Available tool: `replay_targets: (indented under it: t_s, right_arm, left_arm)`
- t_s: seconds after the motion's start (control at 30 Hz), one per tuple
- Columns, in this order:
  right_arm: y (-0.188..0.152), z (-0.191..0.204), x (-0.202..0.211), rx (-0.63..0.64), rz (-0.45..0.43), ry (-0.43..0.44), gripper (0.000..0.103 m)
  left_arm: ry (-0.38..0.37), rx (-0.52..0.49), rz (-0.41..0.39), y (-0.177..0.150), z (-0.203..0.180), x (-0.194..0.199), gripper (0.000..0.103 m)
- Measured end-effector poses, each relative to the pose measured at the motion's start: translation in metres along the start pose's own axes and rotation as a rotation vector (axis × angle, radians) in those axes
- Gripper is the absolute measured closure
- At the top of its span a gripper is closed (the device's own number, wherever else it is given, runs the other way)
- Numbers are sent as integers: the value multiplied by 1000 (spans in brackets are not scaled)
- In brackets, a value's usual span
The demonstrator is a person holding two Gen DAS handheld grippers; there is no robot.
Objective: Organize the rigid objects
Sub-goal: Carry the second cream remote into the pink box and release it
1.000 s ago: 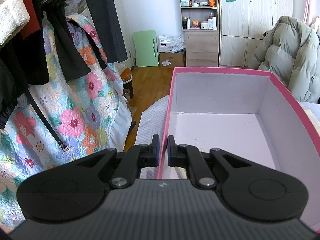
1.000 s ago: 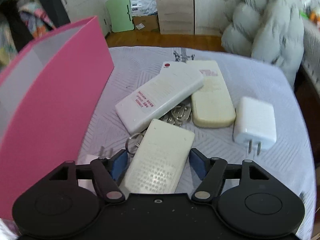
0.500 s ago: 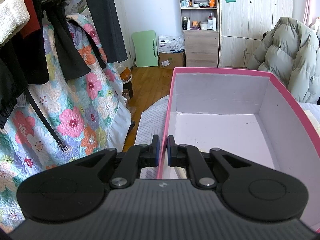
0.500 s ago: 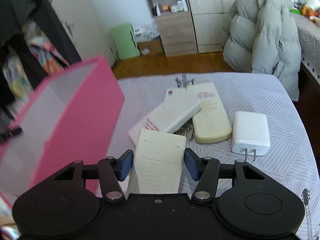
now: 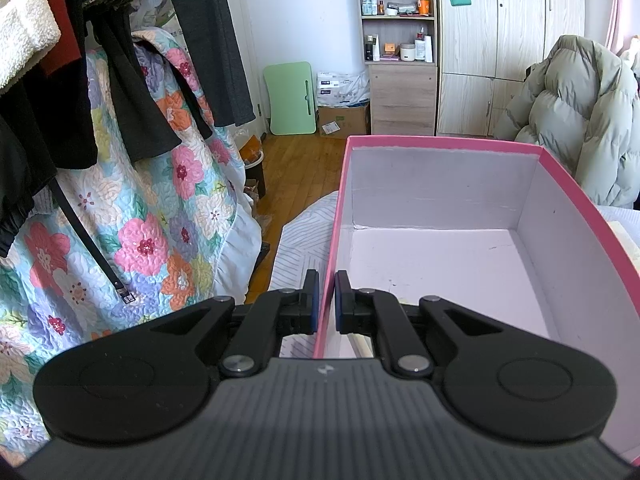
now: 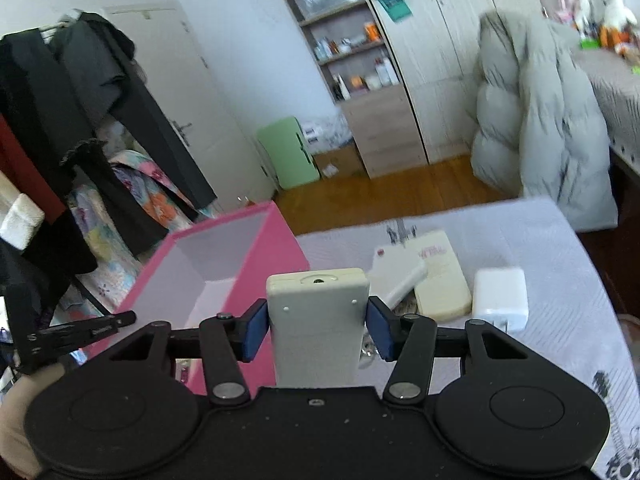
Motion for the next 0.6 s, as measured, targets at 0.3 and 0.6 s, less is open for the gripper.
replay_targets:
  t_s: [0.3,0.6]
  right_arm:
    - [42,48,34,129,-116,98,45]
    - [64,128,-4,249,-107,272,45]
  left_arm:
    - [0,-2,0,0,0,0,97]
    - [-3,-2,-5,1,-2,1,97]
Point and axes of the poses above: each gripper's, at about its wrist camera, not at the fingertips, and x roughly against the way its jaws point, z to its left, y to its top, the point moved 7 cm from there along -x, roughly the way its jaws point, and after that the axes turned 9 degrees about -y, right-handed, at the moved point
